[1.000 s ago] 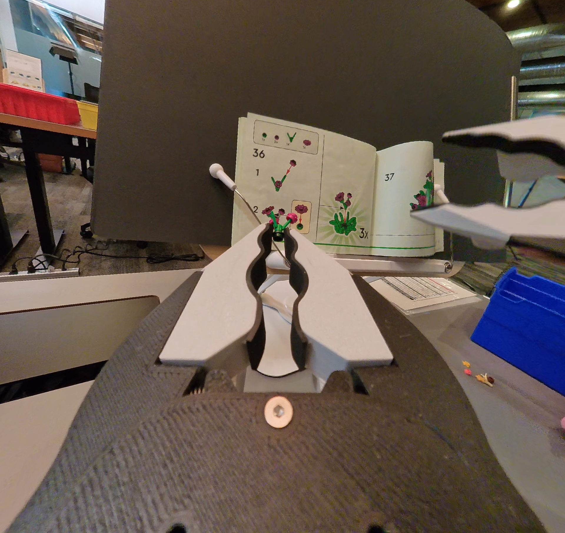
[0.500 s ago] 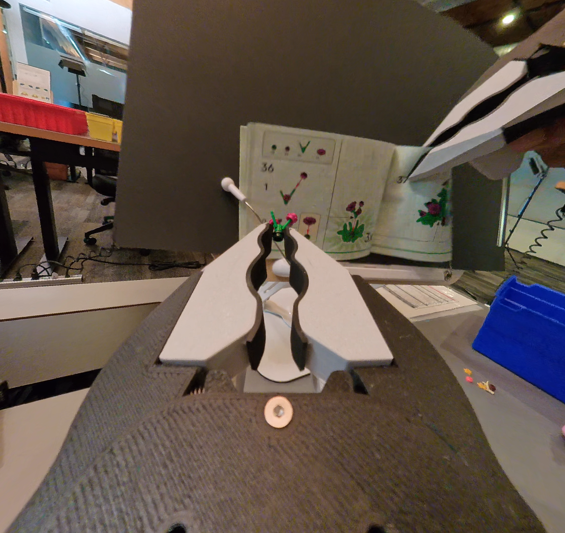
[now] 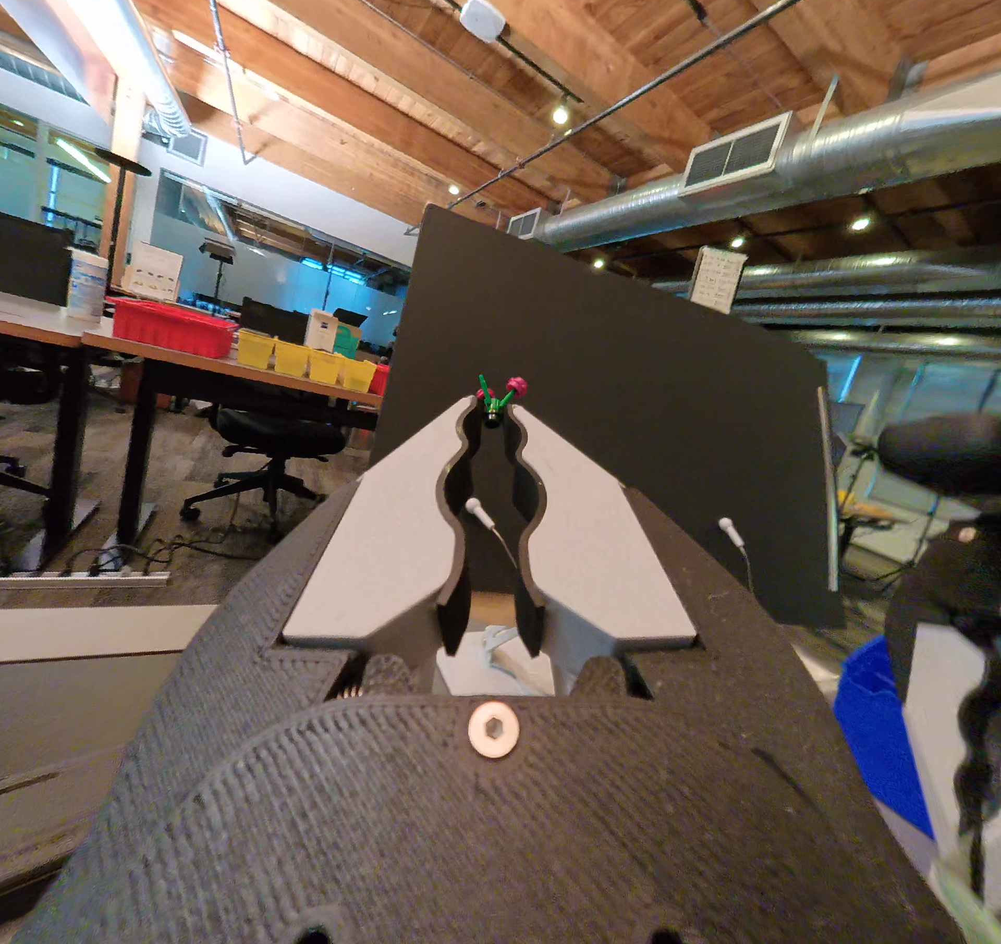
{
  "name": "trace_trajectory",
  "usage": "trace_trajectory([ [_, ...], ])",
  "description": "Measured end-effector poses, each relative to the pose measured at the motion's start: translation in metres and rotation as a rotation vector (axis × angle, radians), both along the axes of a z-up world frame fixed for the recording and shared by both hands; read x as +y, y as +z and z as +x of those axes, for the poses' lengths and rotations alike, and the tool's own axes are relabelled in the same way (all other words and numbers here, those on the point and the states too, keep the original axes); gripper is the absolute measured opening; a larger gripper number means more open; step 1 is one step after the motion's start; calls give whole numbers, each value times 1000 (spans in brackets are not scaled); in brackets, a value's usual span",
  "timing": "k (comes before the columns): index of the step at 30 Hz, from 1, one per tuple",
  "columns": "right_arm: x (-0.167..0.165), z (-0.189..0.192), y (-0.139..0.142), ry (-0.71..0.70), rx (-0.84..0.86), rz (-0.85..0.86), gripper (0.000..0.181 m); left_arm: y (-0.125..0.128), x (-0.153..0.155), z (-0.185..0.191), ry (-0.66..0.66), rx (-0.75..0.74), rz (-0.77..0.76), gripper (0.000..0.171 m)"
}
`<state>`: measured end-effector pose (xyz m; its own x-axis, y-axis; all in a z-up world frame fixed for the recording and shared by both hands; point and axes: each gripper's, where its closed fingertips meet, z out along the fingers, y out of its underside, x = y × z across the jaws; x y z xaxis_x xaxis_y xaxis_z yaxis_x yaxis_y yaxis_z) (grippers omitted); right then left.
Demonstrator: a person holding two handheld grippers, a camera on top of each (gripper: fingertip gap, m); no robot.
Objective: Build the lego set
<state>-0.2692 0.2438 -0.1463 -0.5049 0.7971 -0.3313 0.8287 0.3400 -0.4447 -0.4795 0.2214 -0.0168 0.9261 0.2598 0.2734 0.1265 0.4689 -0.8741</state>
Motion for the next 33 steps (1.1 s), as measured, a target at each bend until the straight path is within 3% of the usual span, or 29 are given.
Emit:
trace_trajectory([
  [4, 12, 2, -74, -38, -205, 1, 0, -9, 24, 10, 10, 52, -152, 4],
  [6, 25, -10, -91, -99, -210, -10, 9, -17, 38, 17, 22, 93, -213, 5],
  [10, 55, -22, -87, -204, -116, 84, 31, -27, 54, 27, 31, 176, -313, 5],
  [15, 97, -10, -60, -296, 78, 426, 45, -22, 57, 38, -15, 185, -320, 5],
  [20, 57, 26, -14, -394, 315, 402, 51, -32, 59, 66, -112, 190, -341, 5],
  [25, 8, 38, 14, -575, 638, 196, 51, -94, 65, 99, -237, 130, -472, 5],
  [29, -18, 14, -17, -607, 634, 67, 59, -141, 49, 117, -285, 114, -598, 5],
  [33, -13, -10, -62, -589, 566, 156, 63, -168, 25, 127, -302, 160, -690, 5],
])
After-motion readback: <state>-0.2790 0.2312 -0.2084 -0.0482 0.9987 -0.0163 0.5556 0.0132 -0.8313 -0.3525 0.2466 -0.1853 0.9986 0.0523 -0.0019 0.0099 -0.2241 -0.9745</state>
